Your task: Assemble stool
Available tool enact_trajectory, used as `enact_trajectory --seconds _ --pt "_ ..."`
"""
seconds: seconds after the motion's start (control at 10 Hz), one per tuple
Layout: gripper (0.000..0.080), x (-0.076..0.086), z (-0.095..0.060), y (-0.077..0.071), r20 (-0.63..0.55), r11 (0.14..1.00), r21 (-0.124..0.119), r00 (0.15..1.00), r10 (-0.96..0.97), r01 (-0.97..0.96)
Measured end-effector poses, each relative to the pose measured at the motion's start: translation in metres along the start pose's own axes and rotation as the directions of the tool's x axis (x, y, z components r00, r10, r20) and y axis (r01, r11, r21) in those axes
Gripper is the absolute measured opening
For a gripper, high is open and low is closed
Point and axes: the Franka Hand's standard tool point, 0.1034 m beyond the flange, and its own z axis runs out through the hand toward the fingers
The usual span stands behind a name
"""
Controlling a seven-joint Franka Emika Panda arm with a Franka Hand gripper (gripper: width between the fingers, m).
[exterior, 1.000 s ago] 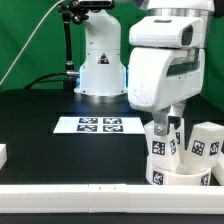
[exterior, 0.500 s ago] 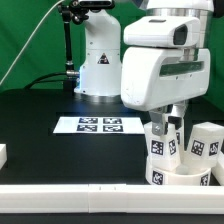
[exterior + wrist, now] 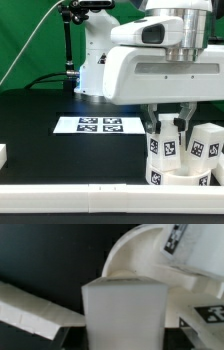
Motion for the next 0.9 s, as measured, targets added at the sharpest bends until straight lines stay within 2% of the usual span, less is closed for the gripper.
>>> enact_trajectory --seconds 0.1,0.4,0.9 --pt "0.0337 0.0003 -0.0001 -0.0019 0.000 0.992 0.007 0.992 0.125 -0.125" --pt "0.0337 0.0007 0.0000 -0.0047 0.003 0.939 0.018 0.940 0.342 -0.342" --pt "0.0337 0.0013 -0.0001 -0.0082 0.019 0.753 0.034 0.753 0.657 -0.658"
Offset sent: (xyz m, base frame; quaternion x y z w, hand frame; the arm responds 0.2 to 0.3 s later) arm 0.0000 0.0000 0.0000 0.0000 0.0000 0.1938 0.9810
